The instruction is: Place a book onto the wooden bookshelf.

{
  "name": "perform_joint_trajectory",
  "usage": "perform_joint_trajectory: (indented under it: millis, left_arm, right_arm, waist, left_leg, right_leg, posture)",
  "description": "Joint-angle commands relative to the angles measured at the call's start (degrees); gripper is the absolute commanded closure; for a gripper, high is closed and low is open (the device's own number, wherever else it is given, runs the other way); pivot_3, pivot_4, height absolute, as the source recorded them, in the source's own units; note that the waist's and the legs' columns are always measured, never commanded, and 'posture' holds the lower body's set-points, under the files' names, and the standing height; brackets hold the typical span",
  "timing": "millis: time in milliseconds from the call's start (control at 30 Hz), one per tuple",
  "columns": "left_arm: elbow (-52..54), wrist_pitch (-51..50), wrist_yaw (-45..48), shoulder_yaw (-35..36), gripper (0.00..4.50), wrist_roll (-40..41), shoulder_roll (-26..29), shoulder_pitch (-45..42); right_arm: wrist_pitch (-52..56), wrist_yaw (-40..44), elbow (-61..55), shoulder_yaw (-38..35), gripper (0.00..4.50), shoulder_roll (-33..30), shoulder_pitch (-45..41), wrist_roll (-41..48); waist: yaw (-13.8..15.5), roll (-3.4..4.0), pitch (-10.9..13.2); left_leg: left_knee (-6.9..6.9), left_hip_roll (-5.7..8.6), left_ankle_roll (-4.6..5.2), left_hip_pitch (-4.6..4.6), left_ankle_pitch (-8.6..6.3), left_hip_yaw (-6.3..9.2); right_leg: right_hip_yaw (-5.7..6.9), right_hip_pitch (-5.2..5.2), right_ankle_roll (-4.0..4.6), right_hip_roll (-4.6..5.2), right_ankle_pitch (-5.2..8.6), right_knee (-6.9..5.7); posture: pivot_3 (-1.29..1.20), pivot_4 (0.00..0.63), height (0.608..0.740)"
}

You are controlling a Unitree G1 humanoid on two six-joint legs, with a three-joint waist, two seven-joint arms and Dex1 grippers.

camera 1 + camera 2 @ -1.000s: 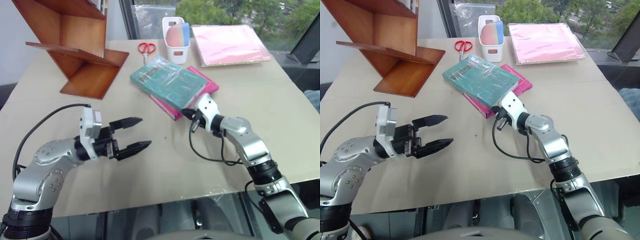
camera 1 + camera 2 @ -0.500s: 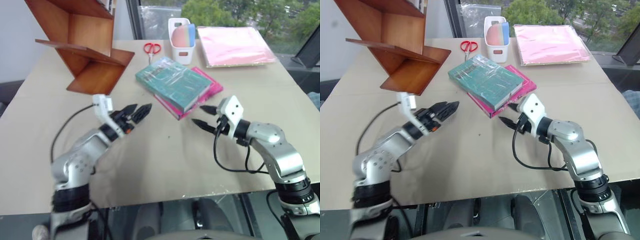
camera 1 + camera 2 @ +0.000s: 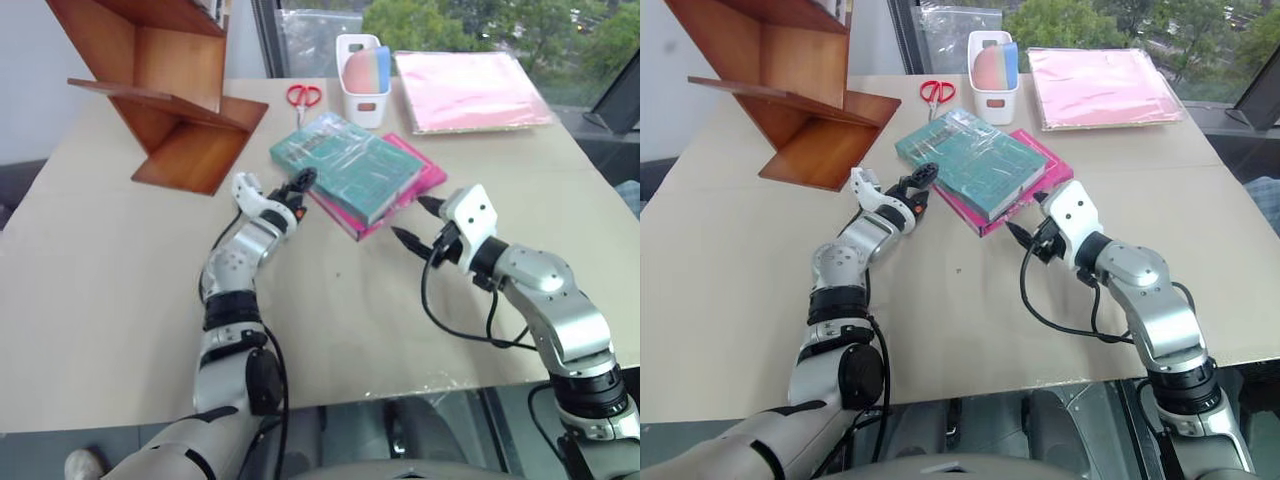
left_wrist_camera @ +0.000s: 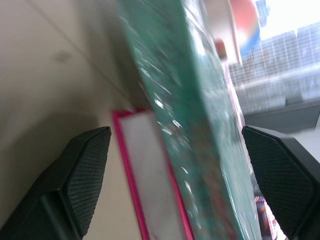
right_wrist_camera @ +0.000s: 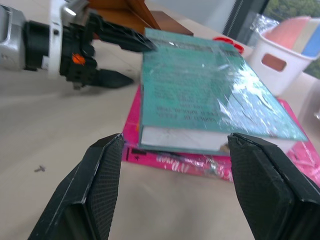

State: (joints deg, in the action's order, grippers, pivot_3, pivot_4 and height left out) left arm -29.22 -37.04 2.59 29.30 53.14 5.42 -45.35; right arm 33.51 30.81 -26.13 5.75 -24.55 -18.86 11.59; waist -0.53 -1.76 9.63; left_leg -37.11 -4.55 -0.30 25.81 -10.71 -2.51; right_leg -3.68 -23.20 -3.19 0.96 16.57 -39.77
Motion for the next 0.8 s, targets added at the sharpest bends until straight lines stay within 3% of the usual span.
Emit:
perform_joint_trajectory:
  millis: [33, 200, 233, 367, 467, 533, 567, 800]
  left_arm:
    - [-3.14, 1.33, 3.94, 0.17, 0.0, -0.31, 0.75, -3.25]
    - [-8.12, 1.44, 9.36, -0.73, 0.0, -1.79, 1.85, -5.15]
    - [-9.03, 1.54, 9.79, -0.51, 0.25, -1.98, 1.97, -5.42]
    - [-9.85, 1.47, 11.02, 0.0, 1.79, -2.5, 2.46, -5.22]
    - [-10.29, 1.33, 11.77, 0.32, 3.42, -2.64, 2.74, -5.14]
    - [-10.43, 1.2, 12.04, 0.54, 4.26, -2.57, 2.83, -5.17]
    - [-10.38, 0.98, 12.21, 0.53, 4.46, -2.68, 2.89, -5.14]
    - [-6.0, -2.24, 9.67, 2.25, 4.49, -0.81, 2.7, -3.21]
  right_arm:
    - [0.27, -1.2, -3.62, -1.28, 1.11, -0.14, 0.09, 0.33]
    - [0.66, -2.06, -4.06, -0.67, 1.11, 0.24, 0.2, 0.35]
    - [0.74, -2.19, -4.15, -0.54, 1.05, 0.3, 0.21, 0.35]
    - [1.3, -2.48, -4.95, -0.46, 1.03, 0.31, 0.59, 0.5]
    - [1.36, -2.52, -4.94, -0.59, 1.03, 0.16, 0.76, 0.61]
    - [1.4, -2.56, -5.07, -0.59, 1.03, 0.1, 0.87, 0.66]
    - [1.43, -2.57, -5.07, -0.57, 1.03, 0.09, 0.88, 0.68]
    - [1.78, -2.8, -5.4, -0.23, 1.03, 0.2, 1.09, 0.62]
  waist:
    - [-0.04, 0.0, 0.0]
    - [-0.15, 0.0, 0.0]
    - [-0.15, 0.0, 0.0]
    - [-0.14, 0.0, 0.0]
    - [-0.11, 0.0, 0.0]
    - [-0.13, 0.0, 0.0]
    - [-0.14, 0.0, 0.0]
    - [-0.18, 0.0, 0.0]
  left_leg:
    - [0.0, 0.01, 0.0, 0.0, 0.0, 0.0]
    - [0.03, 0.02, 0.0, -0.01, 0.0, 0.0]
    - [0.04, 0.02, 0.0, -0.01, 0.0, 0.0]
    - [0.05, 0.02, 0.0, 0.0, 0.0, 0.0]
    - [0.05, 0.02, 0.0, 0.01, 0.0, 0.0]
    - [0.05, 0.02, 0.0, 0.01, 0.0, 0.0]
    - [0.05, 0.02, 0.0, 0.0, 0.0, 0.0]
    - [0.05, 0.02, 0.0, 0.0, 0.0, 0.01]
  right_leg:
    - [-0.01, 0.0, 0.0, 0.01, 0.0, 0.0]
    - [-0.01, 0.0, 0.0, 0.01, 0.0, 0.01]
    - [-0.01, 0.0, 0.0, 0.01, 0.0, 0.0]
    - [-0.01, -0.01, 0.0, 0.02, 0.0, 0.01]
    - [-0.01, -0.01, 0.0, 0.02, 0.0, 0.02]
    - [0.0, -0.01, 0.0, 0.02, 0.0, 0.02]
    - [0.0, -0.01, 0.0, 0.02, 0.0, 0.02]
    - [0.0, -0.01, 0.0, 0.02, 0.0, 0.02]
  posture:
    - [0.0, 0.15, 0.74]
    - [0.0, 0.15, 0.74]
    - [0.0, 0.15, 0.74]
    - [0.0, 0.15, 0.74]
    - [0.0, 0.15, 0.74]
    - [0.0, 0.15, 0.74]
    - [0.0, 0.15, 0.74]
    - [0.0, 0.15, 0.74]
